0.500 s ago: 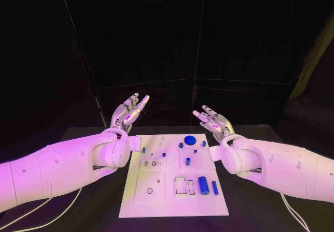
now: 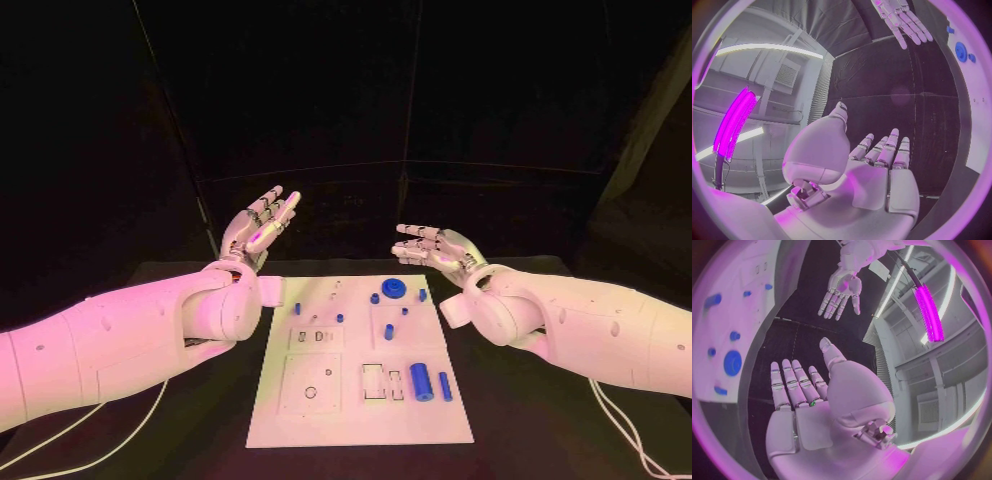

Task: Assemble the parts on the task board

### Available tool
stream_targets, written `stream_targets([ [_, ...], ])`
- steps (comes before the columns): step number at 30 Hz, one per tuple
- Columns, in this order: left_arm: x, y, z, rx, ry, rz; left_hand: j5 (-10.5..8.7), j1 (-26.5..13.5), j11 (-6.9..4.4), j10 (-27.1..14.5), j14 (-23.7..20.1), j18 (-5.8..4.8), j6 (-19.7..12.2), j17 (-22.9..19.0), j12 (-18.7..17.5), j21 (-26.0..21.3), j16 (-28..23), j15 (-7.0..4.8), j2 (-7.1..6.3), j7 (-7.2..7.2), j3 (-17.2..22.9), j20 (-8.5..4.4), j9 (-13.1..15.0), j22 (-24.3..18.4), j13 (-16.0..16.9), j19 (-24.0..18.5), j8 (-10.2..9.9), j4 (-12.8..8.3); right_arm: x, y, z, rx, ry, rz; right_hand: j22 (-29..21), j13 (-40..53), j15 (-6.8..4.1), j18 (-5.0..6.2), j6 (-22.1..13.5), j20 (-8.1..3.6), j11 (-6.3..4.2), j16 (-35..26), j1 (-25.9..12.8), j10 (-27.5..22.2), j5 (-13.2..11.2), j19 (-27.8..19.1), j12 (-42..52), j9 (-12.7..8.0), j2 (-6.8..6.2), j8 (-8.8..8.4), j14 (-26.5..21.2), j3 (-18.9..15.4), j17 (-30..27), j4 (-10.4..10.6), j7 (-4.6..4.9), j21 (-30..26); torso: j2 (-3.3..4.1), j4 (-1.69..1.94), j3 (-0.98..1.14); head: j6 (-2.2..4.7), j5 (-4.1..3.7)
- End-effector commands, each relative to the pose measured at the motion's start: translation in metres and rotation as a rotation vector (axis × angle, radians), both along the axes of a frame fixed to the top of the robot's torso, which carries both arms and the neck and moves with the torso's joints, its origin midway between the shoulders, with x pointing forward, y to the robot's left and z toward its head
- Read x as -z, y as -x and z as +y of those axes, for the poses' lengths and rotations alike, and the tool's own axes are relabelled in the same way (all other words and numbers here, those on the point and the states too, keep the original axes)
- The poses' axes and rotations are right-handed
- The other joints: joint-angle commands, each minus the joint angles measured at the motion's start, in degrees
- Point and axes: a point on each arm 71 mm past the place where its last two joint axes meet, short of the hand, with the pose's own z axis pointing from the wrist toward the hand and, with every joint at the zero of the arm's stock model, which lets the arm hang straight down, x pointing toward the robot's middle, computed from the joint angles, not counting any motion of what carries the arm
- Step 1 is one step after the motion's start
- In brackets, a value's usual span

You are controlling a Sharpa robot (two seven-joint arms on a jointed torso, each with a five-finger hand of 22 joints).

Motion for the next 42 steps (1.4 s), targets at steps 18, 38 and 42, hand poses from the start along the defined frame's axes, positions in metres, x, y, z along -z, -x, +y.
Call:
stream_targets([
  [18,-0.012,0.014,0.019,0.142,0.054,-0.040,0.27,4.6,-3.12,40.0,37.5,2.65,26.9,3.7,7.7,16.6,9.8,-5.02,2.12,6.56,-2.5,-1.75,2.3,6.6,2.3,39.6,5.3,-4.7,-0.055,-0.028,-0.011,-0.136,0.618,-0.412,5.7,0.5,-10.46,3.80,31.3,-7.14,-7.47,6.6,4.1,35.5,-0.2,28.5,-1.0,0.5,-6.11,1.49,41.6,8.0,5.6,-6.7,2.25,16.6,1.61,0.39,0.06,0.22,-0.40],
  [38,-0.030,0.043,0.007,0.261,0.097,-0.031,0.26,6.7,-3.21,41.7,38.7,2.46,29.9,3.8,6.2,15.9,8.5,-5.20,1.99,6.65,-2.9,-2.16,1.9,5.7,2.1,40.8,4.7,-7.0,-0.073,-0.026,0.037,-0.202,1.162,-0.607,16.5,4.9,-13.68,3.65,35.8,-11.77,-10.12,32.4,1.0,36.4,4.4,32.2,2.1,0.4,-9.53,1.71,46.3,8.8,27.7,-5.9,-0.30,34.8,5.50,1.34,-0.38,2.51,-1.21],
  [42,-0.032,0.046,0.004,0.273,0.102,-0.030,0.26,6.6,-3.15,41.7,38.6,2.44,29.9,3.8,6.0,15.8,8.3,-5.14,2.04,6.74,-3.0,-2.12,1.9,5.6,2.1,40.8,4.6,-7.1,-0.075,-0.021,0.048,-0.208,1.204,-0.667,16.5,3.6,-13.18,3.66,34.0,-11.63,-9.34,35.1,-0.7,32.3,4.2,33.0,-0.8,0.3,-10.53,0.16,47.8,9.2,31.0,-5.7,-0.34,35.2,6.14,1.54,-0.49,2.79,-1.47],
])
